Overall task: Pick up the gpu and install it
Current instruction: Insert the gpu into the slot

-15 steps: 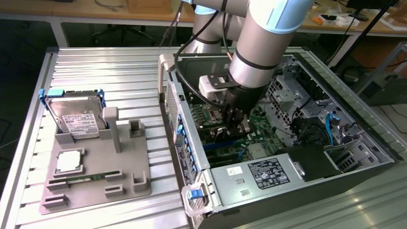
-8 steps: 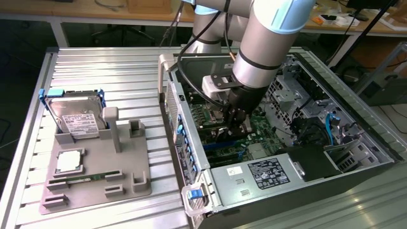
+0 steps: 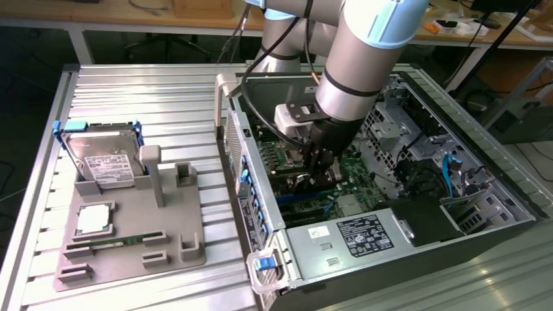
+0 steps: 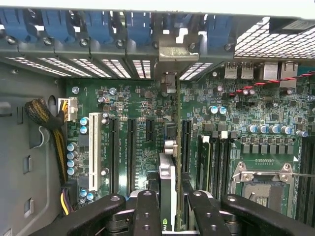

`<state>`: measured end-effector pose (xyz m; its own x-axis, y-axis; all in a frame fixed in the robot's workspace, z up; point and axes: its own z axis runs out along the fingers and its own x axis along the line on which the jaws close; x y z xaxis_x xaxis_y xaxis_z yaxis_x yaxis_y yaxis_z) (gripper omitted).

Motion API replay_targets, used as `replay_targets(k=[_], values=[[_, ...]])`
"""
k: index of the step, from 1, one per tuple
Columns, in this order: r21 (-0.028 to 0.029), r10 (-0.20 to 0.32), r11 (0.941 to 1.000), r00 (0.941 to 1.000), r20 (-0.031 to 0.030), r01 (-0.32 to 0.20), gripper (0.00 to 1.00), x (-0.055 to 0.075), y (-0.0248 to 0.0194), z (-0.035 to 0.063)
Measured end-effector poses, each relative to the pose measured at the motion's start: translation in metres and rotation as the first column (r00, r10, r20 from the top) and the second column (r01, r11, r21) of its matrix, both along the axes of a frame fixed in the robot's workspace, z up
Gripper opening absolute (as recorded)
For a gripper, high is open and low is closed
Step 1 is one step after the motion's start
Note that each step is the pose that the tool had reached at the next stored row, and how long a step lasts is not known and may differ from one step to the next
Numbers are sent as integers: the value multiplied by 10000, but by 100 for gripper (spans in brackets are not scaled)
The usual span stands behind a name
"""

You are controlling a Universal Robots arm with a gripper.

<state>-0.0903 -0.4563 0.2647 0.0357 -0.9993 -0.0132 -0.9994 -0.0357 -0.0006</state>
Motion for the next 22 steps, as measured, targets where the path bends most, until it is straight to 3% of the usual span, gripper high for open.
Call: replay_targets(k=[22], values=[[-3, -78, 10000, 10000, -3, 78, 27, -62, 0, -67]])
